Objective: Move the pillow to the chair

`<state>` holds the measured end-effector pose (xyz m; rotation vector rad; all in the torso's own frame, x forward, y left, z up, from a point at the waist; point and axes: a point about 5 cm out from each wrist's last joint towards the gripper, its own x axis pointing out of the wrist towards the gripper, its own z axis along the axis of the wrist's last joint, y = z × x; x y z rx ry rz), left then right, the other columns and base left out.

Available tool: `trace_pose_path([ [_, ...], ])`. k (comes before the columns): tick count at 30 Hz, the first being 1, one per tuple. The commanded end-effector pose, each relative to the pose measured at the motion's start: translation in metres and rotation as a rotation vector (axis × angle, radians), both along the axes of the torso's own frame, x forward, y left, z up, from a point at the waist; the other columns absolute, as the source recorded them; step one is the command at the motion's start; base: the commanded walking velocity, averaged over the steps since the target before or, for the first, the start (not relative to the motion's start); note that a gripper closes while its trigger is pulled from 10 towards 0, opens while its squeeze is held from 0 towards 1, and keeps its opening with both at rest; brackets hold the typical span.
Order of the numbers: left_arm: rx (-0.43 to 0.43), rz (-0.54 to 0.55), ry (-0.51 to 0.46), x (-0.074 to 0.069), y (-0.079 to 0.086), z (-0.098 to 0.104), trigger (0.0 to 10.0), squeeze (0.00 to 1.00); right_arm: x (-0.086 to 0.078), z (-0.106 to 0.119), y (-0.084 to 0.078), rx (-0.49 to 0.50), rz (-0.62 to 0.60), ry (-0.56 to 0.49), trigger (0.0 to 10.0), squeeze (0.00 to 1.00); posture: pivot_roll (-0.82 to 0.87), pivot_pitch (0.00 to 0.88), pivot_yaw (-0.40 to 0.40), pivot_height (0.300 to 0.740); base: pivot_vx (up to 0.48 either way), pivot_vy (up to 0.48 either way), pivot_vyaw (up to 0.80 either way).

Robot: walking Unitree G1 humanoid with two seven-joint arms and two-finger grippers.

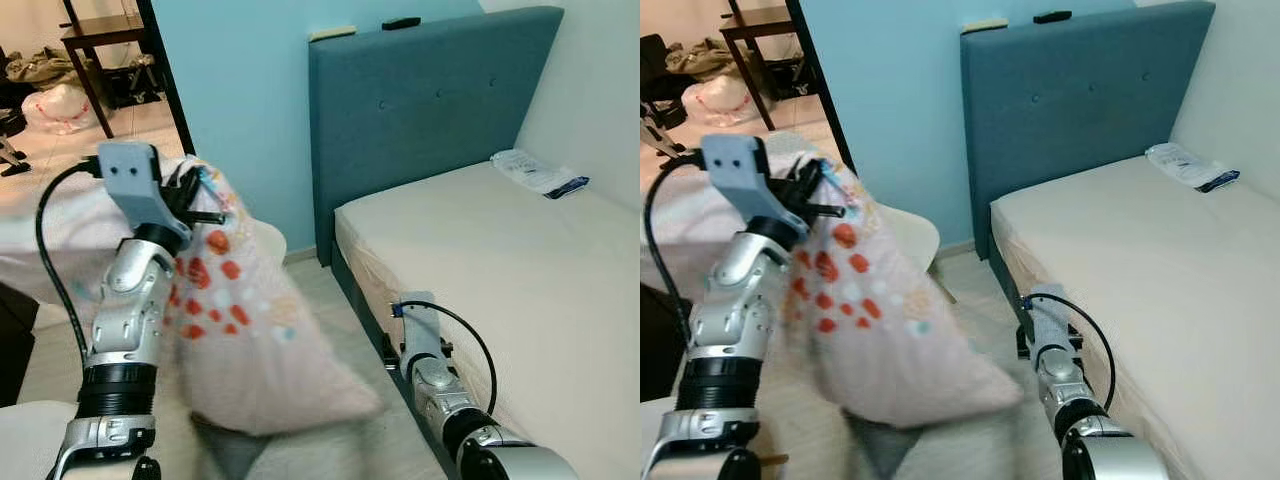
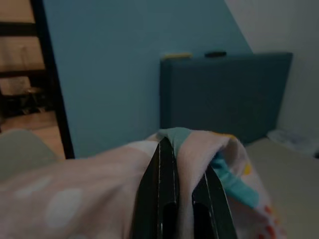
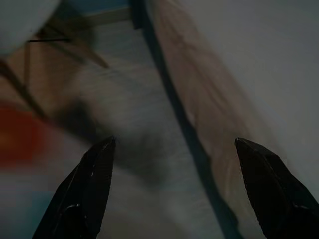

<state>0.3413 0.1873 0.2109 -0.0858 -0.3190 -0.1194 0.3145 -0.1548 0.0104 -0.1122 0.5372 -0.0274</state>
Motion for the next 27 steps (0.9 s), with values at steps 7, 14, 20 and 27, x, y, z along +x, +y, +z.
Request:
trace_pose_path([
  [7, -0.012, 0.073, 0.046, -0.003, 0.008, -0.023, 10.0, 0.0, -0.011, -0.012, 0.024, 0.103, 0.122, 0.063, 10.0, 0.0, -0.06, 0.036, 0.018, 0.74, 0.0, 0.0, 0.0],
  [14, -0.016, 0.046, 0.04, 0.0, -0.006, -0.023, 10.0, 0.0, -0.009, -0.01, 0.03, 0.121, 0.171, 0.049, 10.0, 0.0, -0.07, 0.028, 0.017, 0.74, 0.0, 0.0, 0.0],
  [20, -0.011, -0.014, 0.056, 0.0, -0.024, -0.031, 10.0, 0.0, -0.009, -0.01, 0.029, 0.124, 0.175, 0.047, 10.0, 0.0, -0.07, 0.022, 0.017, 0.74, 0.0, 0.0, 0.0],
  [27, -0.001, -0.305, 0.228, -0.018, -0.056, -0.082, 10.0, 0.0, -0.013, -0.014, 0.027, 0.11, 0.179, 0.071, 10.0, 0.0, -0.07, 0.021, 0.018, 0.74, 0.0, 0.0, 0.0],
])
